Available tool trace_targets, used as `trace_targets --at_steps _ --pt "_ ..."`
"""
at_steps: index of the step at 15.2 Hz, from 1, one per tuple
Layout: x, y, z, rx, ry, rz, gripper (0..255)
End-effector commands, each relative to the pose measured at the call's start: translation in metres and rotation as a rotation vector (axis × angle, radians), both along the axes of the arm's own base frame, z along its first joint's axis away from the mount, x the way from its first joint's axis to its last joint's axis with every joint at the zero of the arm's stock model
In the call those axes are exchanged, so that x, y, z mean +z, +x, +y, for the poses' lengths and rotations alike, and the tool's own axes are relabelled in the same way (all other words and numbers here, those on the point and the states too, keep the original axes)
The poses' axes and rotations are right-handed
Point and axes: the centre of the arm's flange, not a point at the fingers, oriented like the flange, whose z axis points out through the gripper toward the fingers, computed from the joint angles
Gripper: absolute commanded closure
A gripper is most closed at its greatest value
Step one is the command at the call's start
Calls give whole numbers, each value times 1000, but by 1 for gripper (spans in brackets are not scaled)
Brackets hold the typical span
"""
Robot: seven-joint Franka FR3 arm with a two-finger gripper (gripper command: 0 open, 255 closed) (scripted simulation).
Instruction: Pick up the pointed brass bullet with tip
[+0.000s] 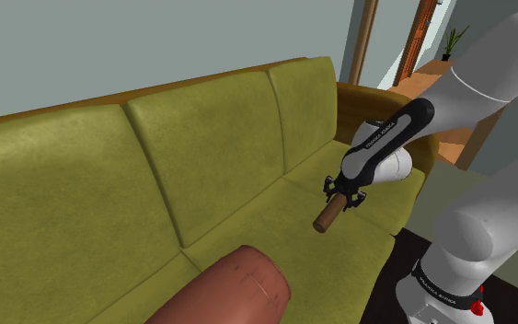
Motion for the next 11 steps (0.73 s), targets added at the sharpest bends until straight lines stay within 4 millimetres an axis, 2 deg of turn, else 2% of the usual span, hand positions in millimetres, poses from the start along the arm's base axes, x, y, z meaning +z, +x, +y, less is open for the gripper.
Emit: trace_targets --at_steps 1,9,11 --pt "11 0 0 0 0 1 255" --pt "53 0 0 0 0 1 255" --pt "54 0 0 0 0 1 255"
